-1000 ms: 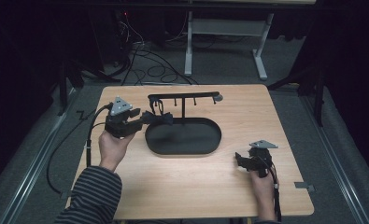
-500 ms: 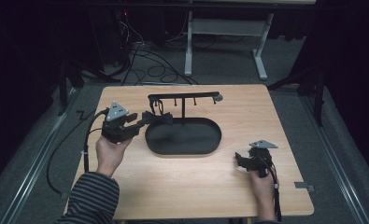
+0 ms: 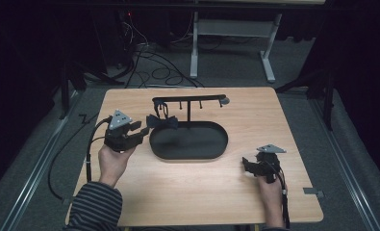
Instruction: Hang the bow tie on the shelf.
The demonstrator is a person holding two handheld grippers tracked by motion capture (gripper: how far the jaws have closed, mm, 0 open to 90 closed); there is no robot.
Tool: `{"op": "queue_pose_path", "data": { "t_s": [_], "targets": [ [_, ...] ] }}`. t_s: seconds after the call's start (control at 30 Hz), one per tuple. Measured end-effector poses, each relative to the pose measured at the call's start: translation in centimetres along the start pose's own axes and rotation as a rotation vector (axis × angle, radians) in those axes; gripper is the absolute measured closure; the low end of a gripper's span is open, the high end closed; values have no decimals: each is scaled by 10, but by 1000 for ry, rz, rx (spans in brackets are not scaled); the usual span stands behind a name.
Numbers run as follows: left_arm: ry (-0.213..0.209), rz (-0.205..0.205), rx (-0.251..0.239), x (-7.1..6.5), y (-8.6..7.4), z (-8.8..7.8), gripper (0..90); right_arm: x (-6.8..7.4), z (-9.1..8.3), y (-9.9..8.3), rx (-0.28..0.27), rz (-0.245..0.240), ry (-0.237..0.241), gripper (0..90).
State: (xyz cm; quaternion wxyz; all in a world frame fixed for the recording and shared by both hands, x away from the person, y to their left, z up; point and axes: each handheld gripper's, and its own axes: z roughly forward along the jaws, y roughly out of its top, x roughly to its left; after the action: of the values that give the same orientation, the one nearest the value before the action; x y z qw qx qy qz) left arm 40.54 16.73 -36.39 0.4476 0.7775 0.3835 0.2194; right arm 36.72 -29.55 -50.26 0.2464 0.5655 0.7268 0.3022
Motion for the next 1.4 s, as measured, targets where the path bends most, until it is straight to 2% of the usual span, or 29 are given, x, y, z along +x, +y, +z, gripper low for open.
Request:
{"op": "queue_pose_path", "data": {
  "t_s": [0.43, 0.53, 1.4],
  "targets": [
    [1, -31, 7, 2, -13, -4, 591, 0, 0, 0, 0, 0, 0, 250],
    [5, -34, 21, 3, -16, -3, 589, 0, 0, 0, 0, 0, 0, 250],
    [13, -74, 44, 9, -38, -13, 585, 0, 0, 0, -1, 1, 0, 250]
  ]
}}
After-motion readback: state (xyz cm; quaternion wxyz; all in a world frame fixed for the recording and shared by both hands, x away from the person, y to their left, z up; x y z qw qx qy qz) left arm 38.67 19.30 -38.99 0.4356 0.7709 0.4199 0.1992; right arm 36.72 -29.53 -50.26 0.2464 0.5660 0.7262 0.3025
